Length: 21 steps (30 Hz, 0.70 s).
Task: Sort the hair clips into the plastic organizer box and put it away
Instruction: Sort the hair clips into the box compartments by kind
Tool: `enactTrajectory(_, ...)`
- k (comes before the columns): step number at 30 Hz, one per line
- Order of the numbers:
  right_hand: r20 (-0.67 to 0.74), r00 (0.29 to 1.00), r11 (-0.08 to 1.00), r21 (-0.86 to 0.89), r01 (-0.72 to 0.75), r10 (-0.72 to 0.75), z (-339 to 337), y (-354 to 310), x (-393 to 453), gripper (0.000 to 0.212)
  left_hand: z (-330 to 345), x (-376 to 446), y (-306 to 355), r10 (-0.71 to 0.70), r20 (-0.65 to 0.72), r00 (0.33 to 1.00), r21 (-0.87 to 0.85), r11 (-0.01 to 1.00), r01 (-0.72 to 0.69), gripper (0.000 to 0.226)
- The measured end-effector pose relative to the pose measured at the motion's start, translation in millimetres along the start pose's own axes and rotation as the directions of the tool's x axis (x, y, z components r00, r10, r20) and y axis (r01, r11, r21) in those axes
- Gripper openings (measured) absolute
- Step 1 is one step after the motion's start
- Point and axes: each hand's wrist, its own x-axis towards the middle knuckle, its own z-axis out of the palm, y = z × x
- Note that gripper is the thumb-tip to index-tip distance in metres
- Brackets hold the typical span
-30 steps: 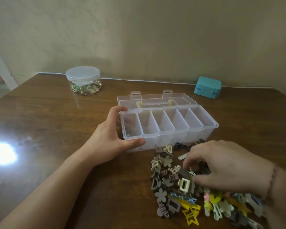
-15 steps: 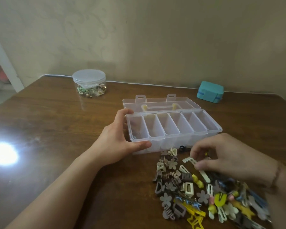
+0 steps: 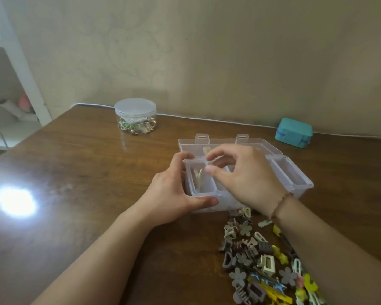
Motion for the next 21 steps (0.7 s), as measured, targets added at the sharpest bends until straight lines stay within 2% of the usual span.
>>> enactTrajectory(2, -0.059, 0.993, 0.994, -0.044, 0.104, -0.106, -18, -1, -9, 0.014, 0, 1, 0, -0.001, -0.004, 1.000, 0.000, 1.000, 0.001, 0.099)
enactTrajectory(3, -0.027, 0.991, 0.990, -0.065, 0.126, -0.128, -30, -1, -14, 0.014, 0, 1, 0, -0.004, -0.004, 1.000, 0.000, 1.000, 0.004, 0.099)
enactTrajectory(5, 0.203, 0.976, 0.987, -0.126, 0.103, -0.076, -55, 0, -27, 0.013, 0, 1, 0, -0.009, -0.003, 1.000, 0.002, 1.000, 0.009, 0.097)
enactTrajectory(7, 0.451, 0.891, 0.969, -0.238, 0.060, 0.056, -69, 6, -40, 0.011, 0, 1, 1, -0.012, 0.003, 1.000, 0.010, 1.000, 0.012, 0.097)
enactTrajectory(9, 0.563, 0.814, 0.915, -0.388, 0.108, 0.142, -69, 13, -50, 0.011, 1, 0, 1, -0.008, -0.002, 1.000, 0.029, 1.000, 0.008, 0.097)
enactTrajectory(12, 0.615, 0.756, 0.874, -0.469, 0.126, 0.222, -61, 17, -56, 0.018, 1, 0, 3, -0.004, -0.008, 1.000, 0.039, 0.999, 0.004, 0.097)
enactTrajectory(17, 0.619, 0.740, 0.869, -0.485, 0.095, 0.264, -61, 19, -56, 0.032, 0, -1, 6, -0.005, 0.014, 1.000, 0.038, 0.999, 0.004, 0.096)
enactTrajectory(21, 0.666, 0.693, 0.870, -0.480, 0.112, 0.277, -58, 22, -54, 0.030, 0, -1, 8, -0.014, 0.020, 1.000, 0.038, 0.999, 0.013, 0.095)
